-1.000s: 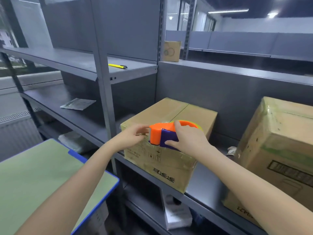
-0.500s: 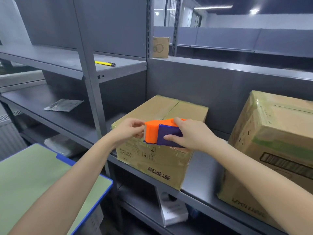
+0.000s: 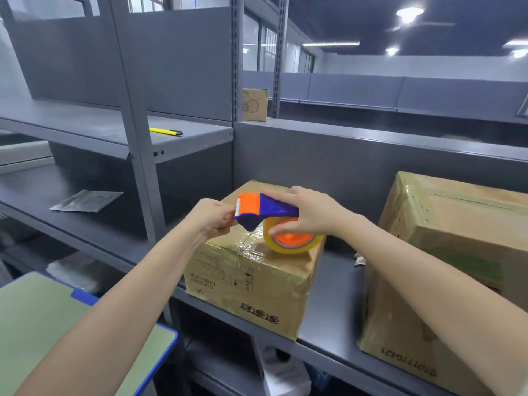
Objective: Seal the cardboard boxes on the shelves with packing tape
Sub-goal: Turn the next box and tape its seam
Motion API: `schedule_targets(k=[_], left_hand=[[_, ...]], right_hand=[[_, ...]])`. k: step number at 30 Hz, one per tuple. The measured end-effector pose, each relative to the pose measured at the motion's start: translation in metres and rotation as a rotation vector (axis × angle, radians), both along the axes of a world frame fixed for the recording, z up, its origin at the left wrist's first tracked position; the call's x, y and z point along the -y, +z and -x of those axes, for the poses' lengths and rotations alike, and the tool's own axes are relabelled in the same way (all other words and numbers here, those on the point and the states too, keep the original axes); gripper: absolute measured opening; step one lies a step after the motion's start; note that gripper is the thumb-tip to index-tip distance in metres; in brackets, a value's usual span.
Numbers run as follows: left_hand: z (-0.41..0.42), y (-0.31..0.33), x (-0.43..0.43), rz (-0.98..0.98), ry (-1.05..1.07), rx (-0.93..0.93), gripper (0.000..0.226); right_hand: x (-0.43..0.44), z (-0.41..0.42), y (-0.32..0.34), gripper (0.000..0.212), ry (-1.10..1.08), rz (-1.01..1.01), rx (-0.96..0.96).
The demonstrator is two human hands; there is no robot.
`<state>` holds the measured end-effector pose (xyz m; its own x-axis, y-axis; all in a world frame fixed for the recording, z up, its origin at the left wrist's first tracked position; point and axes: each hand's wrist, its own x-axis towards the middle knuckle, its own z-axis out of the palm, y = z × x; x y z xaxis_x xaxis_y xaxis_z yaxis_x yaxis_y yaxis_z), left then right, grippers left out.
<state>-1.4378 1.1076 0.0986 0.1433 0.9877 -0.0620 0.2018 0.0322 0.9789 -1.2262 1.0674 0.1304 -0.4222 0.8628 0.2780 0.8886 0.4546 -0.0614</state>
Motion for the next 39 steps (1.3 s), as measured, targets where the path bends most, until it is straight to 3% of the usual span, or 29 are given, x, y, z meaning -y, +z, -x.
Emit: schedule_targets(k=[4, 10, 18, 24, 30, 39], left_hand=[[-0.001, 0.007, 0.000, 0.021, -0.049, 0.062, 0.017], [-0.026, 0.047, -0.004, 0.002, -0.089, 0.189, 0.016], [-0.126, 0.126, -0.001, -0.086, -0.198, 0.287, 0.030], [-0.215, 0.127, 0.017, -0.046, -0.325, 0.254, 0.034], [-0.286, 0.118, 0.036, -0.038, -0.381, 0.185, 0.023], [-0.308, 0.110, 0.030, 0.098, -0.349, 0.269, 0.002]], right_hand=[[-0.005, -0.006, 0.005, 0.079, -0.019, -0.033, 0.200], [0.011, -0.023, 0.064, 0.079, -0.038, -0.115, 0.228], [0.058, -0.094, 0.157, 0.078, -0.197, -0.119, 0.189], [0.100, -0.168, 0.157, 0.076, -0.352, -0.065, 0.184], [0.125, -0.232, 0.157, 0.071, -0.403, 0.082, 0.165], [0.128, -0.275, 0.156, 0.075, -0.347, 0.175, 0.214]])
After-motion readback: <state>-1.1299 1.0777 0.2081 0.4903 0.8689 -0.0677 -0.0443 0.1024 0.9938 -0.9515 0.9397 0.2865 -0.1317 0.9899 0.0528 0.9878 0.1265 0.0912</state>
